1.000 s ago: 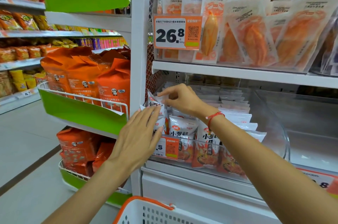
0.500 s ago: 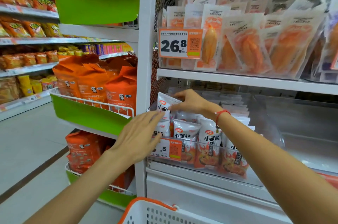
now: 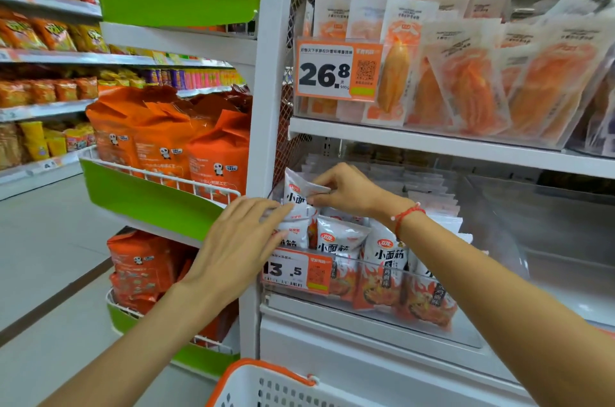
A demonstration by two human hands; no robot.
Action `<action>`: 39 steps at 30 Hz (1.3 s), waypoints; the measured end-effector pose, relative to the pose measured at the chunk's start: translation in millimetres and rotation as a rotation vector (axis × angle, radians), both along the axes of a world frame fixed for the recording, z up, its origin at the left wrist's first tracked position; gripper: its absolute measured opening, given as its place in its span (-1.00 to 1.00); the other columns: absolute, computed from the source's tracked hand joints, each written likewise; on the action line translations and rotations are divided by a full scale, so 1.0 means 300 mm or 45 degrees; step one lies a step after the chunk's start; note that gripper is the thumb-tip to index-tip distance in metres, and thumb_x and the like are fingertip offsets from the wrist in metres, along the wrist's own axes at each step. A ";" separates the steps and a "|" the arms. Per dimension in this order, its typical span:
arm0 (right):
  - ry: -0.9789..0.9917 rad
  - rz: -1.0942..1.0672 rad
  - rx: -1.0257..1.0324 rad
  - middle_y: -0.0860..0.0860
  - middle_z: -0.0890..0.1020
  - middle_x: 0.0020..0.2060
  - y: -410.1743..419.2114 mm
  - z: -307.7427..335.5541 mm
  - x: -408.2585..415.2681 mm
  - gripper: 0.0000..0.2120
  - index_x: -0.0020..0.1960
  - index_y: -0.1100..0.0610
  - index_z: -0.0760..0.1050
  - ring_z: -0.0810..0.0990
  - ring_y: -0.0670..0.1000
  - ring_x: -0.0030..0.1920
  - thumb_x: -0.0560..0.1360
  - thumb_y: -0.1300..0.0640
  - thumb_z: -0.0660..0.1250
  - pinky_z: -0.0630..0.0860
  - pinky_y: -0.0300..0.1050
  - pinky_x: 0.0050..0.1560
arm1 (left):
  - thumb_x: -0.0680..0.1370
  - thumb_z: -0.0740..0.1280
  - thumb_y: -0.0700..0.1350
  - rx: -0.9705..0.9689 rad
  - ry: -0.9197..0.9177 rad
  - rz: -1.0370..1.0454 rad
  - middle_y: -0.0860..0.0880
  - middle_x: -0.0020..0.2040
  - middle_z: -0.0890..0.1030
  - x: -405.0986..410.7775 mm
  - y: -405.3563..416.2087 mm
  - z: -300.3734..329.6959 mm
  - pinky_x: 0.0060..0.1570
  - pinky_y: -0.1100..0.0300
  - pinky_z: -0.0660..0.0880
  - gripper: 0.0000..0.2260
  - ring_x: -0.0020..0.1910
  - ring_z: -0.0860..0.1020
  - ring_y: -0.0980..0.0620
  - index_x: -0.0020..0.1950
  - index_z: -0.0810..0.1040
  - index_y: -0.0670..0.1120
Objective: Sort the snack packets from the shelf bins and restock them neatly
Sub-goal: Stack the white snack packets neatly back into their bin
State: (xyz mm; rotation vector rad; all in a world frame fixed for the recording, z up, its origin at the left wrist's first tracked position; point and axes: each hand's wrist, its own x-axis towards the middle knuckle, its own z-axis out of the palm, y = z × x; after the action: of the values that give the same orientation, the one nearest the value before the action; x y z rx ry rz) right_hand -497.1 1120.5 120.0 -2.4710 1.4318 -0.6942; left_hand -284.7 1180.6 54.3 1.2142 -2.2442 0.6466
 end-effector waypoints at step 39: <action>0.014 -0.396 0.231 0.05 0.38 -0.49 0.030 -0.015 0.069 -0.64 -0.45 0.12 0.34 0.35 0.05 -0.39 0.46 0.12 0.38 0.27 -0.13 -0.31 | 0.42 0.51 -0.18 0.069 0.134 -0.006 -0.09 0.20 0.62 -0.026 0.025 -0.029 0.22 0.02 0.48 -0.56 0.20 0.59 -0.06 0.29 0.56 -0.15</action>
State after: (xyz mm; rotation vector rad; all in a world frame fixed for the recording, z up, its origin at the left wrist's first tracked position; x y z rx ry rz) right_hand -476.4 1129.5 115.6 -2.1433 1.8182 -0.5753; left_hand -292.4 1188.0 45.6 1.2392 -2.1892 0.5105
